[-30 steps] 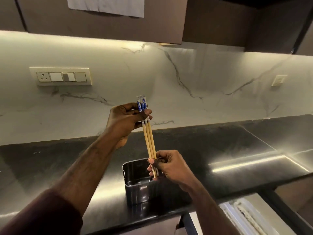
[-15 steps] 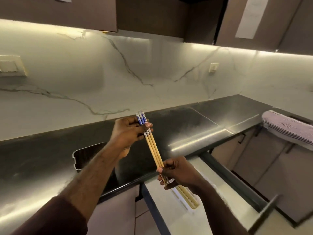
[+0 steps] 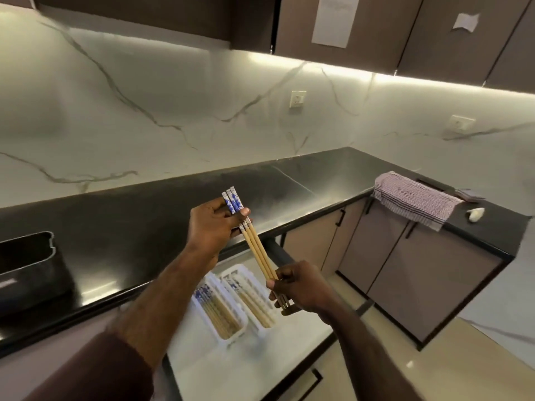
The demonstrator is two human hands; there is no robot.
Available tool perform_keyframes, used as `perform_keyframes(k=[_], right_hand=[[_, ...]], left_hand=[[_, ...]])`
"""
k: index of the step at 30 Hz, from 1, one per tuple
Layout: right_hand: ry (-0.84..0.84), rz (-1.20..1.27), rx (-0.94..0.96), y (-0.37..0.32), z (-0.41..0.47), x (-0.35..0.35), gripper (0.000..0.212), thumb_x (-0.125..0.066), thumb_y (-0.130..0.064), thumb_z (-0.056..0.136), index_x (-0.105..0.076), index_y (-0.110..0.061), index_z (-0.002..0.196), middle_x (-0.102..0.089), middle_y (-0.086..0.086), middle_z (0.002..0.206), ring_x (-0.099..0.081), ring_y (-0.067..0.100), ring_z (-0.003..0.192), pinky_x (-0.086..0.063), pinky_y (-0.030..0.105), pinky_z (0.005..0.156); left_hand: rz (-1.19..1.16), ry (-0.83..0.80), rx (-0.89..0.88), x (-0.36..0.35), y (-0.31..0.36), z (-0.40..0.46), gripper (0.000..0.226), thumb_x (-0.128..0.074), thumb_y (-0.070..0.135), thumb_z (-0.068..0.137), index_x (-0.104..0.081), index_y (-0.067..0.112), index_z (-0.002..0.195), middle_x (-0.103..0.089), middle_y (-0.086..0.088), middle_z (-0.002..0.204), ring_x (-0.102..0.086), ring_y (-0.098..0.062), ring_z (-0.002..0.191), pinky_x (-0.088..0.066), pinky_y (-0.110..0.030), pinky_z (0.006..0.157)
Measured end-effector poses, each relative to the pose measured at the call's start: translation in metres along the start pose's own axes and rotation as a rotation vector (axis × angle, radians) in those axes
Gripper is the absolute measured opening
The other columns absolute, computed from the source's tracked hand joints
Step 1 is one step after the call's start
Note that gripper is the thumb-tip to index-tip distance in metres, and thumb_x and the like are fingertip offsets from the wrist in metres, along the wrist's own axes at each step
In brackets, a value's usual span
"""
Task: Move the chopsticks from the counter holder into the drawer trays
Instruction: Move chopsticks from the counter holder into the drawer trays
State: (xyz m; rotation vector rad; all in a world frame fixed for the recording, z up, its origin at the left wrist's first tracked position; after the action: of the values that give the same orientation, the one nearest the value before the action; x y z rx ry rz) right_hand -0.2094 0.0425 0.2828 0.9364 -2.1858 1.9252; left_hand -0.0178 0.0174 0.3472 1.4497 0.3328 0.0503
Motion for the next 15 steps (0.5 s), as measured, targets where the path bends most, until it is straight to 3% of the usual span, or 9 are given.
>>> perform_keyframes(k=[9,15], right_hand=[[-0.053,-0.111,-0.09,0.059,0.04,0.05,0.009,-0.07,-0.029,0.086,-0.068,-0.026,0.078,-0.075,0.004,0.082,-0.073,0.018,0.072,-0.062,0.036,0.062],[-0.121,-0.158,-0.193,0.097,0.086,0.055,0.022,-0.066,-0.029,0.09,-0.07,-0.009,0.101,-0.073,0.008,0.086,-0.069,0.016,0.069,-0.062,0.035,0.063]], left_hand=[[0.07,0.12,0.073,-0.051,-0.067,0.028,0.019,-0.072,0.008,0.081,-0.067,0.018,0.097,-0.075,-0.007,0.09,-0.075,-0.016,0.081,-0.06,-0.032,0.073],[0.125,0.147,0.179,-0.055,-0.133,0.067,0.022,-0.071,0.012,0.082,-0.066,0.014,0.104,-0.074,-0.005,0.091,-0.074,-0.014,0.08,-0.06,-0.025,0.063]])
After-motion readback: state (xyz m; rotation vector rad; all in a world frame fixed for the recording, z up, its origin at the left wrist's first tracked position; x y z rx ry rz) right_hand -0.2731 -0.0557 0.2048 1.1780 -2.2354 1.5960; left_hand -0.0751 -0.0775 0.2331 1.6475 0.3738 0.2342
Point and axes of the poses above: each hand's wrist, its own z-axis towards the middle knuckle, its own x-axis out of the back of the hand, y = z × x, the point moved 5 cm from there along z, towards the middle knuckle
